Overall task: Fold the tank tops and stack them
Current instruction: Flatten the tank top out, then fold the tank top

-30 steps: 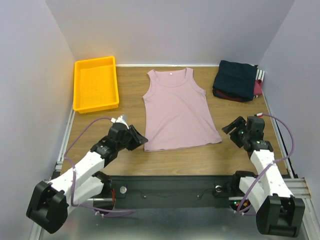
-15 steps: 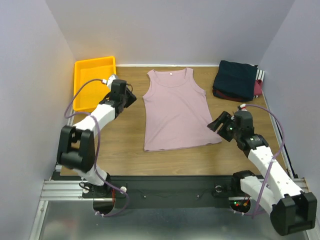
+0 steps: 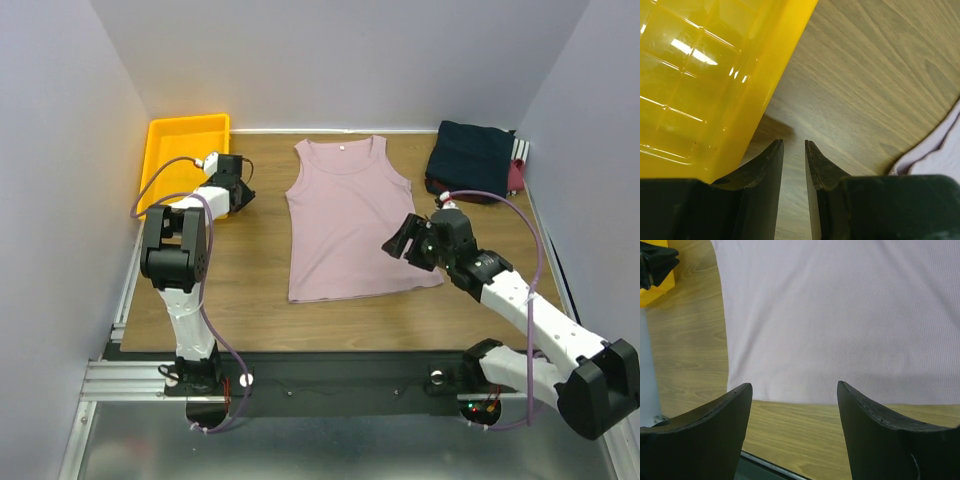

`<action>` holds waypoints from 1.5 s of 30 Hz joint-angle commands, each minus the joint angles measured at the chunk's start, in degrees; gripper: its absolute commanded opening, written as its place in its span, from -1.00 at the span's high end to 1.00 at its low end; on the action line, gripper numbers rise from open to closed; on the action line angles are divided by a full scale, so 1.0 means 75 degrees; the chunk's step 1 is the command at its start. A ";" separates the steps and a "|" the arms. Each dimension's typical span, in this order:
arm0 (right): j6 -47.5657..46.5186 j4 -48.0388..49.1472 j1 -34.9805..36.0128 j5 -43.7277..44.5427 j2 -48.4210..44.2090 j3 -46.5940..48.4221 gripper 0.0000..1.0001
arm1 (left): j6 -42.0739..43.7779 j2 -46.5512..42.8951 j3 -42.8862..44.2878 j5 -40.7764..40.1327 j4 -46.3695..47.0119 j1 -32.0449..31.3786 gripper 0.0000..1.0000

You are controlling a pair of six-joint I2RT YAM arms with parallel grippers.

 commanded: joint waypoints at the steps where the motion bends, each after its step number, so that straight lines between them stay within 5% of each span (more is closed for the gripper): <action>1: -0.0018 0.0384 0.0292 0.0391 0.0148 0.0387 -0.49 | 0.0193 -0.0104 0.0331 -0.0291 -0.0187 0.0128 0.29; 18: 0.0263 0.0641 0.2177 0.1421 0.1166 0.0680 -0.49 | 0.0637 -0.0291 0.0718 -0.0269 -0.0401 0.0538 0.22; 29: 0.0299 0.0829 0.4311 0.2570 0.3672 0.2261 -0.47 | 0.1048 -0.0631 0.0437 0.2027 0.0936 -0.0047 0.10; 36: 0.0112 0.0724 0.5190 0.2968 0.5231 0.3515 -0.26 | 0.1130 -0.0502 0.0297 0.2626 0.1275 -0.0305 -0.11; 45: 0.0006 0.0092 0.5835 0.3787 0.6534 0.4792 0.04 | 0.1048 -0.0596 0.0121 0.2813 0.1452 -0.0364 -0.13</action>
